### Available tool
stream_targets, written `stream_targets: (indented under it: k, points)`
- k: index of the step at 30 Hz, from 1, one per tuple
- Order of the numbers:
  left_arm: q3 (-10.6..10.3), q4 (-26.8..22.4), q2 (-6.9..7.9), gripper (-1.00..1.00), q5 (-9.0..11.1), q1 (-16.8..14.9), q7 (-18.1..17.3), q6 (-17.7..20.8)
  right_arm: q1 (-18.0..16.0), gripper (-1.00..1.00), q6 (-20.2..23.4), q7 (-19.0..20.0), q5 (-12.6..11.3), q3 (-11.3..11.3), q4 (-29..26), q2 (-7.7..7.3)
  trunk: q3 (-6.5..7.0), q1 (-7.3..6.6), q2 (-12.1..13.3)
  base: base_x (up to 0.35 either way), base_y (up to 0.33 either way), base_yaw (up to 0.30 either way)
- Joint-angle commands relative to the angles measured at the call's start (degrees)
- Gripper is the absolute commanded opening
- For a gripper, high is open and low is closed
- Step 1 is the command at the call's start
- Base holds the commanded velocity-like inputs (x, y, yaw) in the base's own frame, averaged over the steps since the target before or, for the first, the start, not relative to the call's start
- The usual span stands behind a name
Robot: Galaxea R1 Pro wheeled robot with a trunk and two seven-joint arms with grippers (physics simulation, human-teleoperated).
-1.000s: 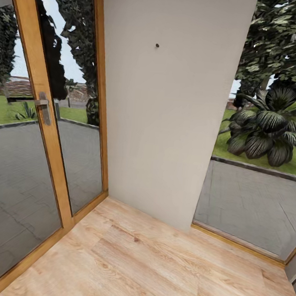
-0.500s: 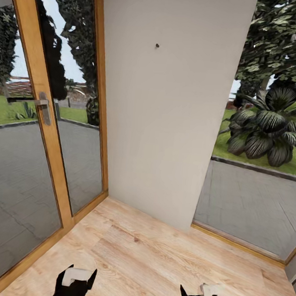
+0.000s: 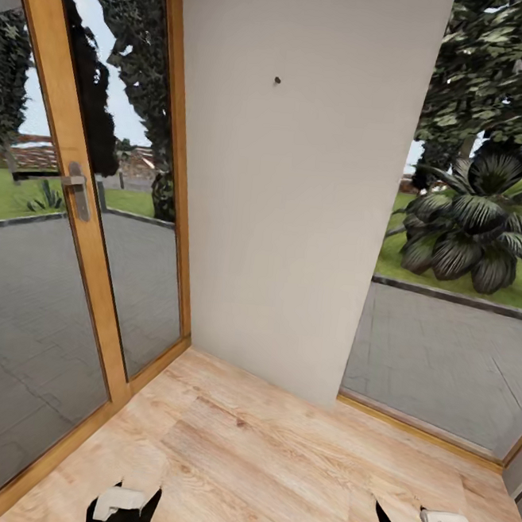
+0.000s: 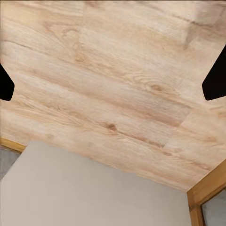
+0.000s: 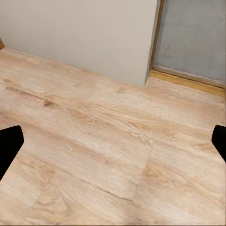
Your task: Put the three can of soda from the living room inside the tash can in the kitchen.
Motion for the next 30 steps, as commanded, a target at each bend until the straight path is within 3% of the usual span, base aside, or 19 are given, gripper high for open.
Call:
stream_targets:
  k: [1, 9, 12, 17, 30]
  points:
    - [0.01, 0.83, 0.08, 1.00, 0.12, -0.02, -0.09, -0.17, -0.01, 1.00, -0.01, 0.48, 0.04, -0.47, 0.53, -0.03, 0.00, 0.00, 0.00, 0.000, 0.000, 0.000]
    - [0.06, 8.19, 0.34, 1.00, 0.59, -0.11, -0.38, -0.84, -0.04, 1.00, -0.05, 2.04, 0.04, -2.01, 2.43, 0.34, 0.00, 0.00, 0.00, 0.000, 0.000, 0.000]
    - [0.06, 9.55, 0.36, 1.00, 0.61, -0.20, -0.37, -0.90, -0.05, 1.00, -0.07, 2.13, 0.49, -2.13, 2.59, 2.16, 0.00, 0.00, 0.00, 0.000, 0.000, 0.000]
    - [0.04, 10.08, 0.34, 1.00, 0.54, -0.24, -0.32, -0.94, -0.05, 1.00, -0.13, 2.07, 0.71, -2.04, 2.69, 3.81, 0.00, 0.00, 0.00, 0.000, 0.000, 0.000]
    - [-0.10, 12.13, 0.28, 1.00, 0.44, -0.23, 0.00, -0.99, -0.05, 1.00, -0.15, 2.12, 0.67, -1.84, 2.84, 4.13, 0.00, 0.00, 0.00, 0.000, 0.000, -0.129]
